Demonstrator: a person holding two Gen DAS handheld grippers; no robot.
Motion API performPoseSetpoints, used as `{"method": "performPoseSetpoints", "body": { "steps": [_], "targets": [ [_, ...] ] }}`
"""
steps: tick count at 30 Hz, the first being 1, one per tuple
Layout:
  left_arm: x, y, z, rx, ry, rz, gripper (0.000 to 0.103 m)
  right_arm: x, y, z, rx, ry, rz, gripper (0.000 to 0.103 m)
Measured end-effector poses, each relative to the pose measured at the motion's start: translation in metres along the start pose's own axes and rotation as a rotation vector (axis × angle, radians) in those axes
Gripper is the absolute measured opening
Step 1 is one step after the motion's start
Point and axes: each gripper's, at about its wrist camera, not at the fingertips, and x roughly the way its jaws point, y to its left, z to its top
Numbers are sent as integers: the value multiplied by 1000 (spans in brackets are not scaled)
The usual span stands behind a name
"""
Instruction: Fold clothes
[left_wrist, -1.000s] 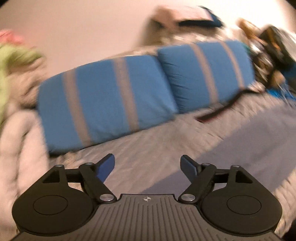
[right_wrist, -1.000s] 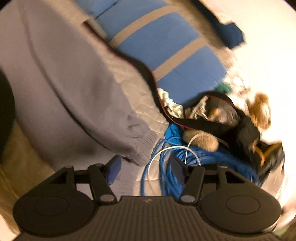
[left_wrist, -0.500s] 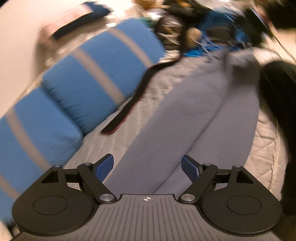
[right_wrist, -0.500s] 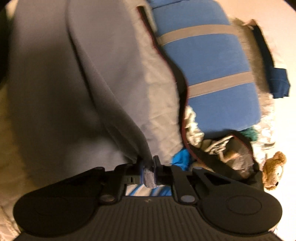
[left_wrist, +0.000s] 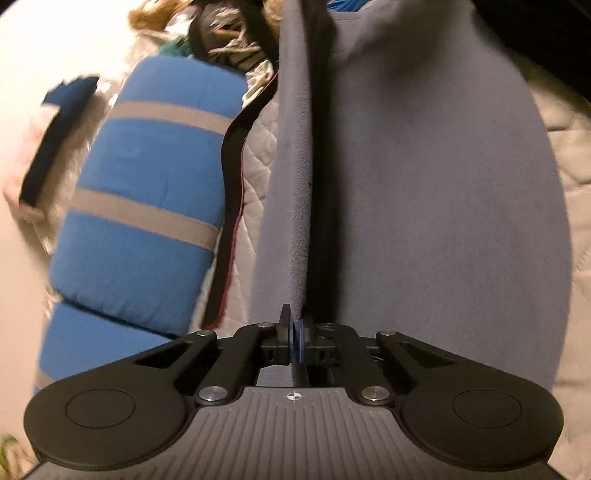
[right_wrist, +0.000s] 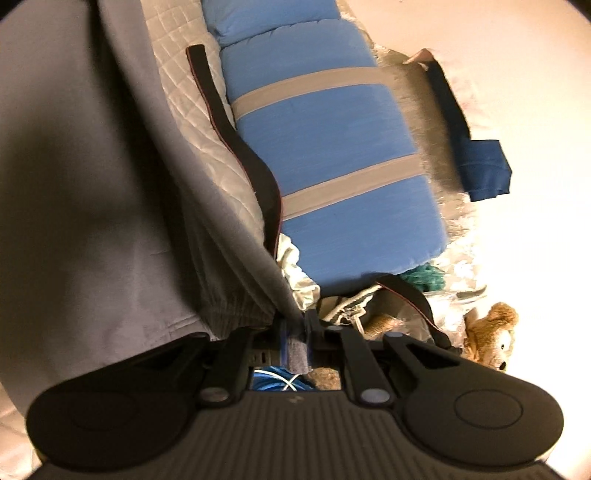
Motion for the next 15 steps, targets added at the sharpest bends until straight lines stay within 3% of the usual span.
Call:
{"method": "performPoseSetpoints", "body": {
  "steps": [4, 9, 15],
  "targets": [
    [-32, 7, 0, 32, -31, 42, 2, -6, 16, -11, -20, 10, -4, 10],
    [-64, -3, 1, 86, -63, 14, 2, -13, 36, -23, -38, 36, 34, 9],
    [-70, -24, 7, 147, -82, -30, 2, -31, 58, -34, -76, 29, 117, 9]
  ]
}}
